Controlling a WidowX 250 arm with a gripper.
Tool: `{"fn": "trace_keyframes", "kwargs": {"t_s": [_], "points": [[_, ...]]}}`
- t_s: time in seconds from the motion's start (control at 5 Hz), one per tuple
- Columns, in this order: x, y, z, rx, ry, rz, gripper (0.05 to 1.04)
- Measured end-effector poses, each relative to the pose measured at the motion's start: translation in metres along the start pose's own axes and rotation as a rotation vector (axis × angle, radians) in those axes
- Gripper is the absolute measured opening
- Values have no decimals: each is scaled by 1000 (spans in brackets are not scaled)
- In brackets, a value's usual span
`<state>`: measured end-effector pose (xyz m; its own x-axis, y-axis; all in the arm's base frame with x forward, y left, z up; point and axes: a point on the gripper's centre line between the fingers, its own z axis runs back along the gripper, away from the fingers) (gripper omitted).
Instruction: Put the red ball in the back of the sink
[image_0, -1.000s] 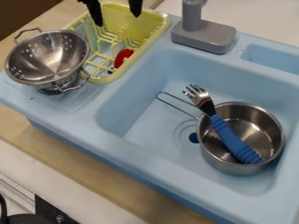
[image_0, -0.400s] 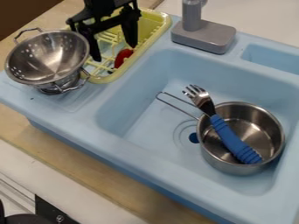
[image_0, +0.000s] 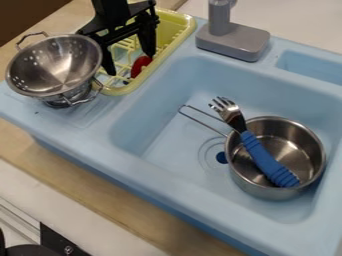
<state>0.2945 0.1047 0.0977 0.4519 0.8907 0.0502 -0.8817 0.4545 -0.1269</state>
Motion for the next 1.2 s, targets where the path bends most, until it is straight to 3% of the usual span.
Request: {"fn": "trace_keyframes", "kwargs": {"t_s": [0.2, 1.0, 1.2], "points": [[-2, -2, -1, 9, -5, -1, 995], [1, -9, -22, 42, 65, 17, 956], [1, -10, -22, 50, 54, 28, 751]]}}
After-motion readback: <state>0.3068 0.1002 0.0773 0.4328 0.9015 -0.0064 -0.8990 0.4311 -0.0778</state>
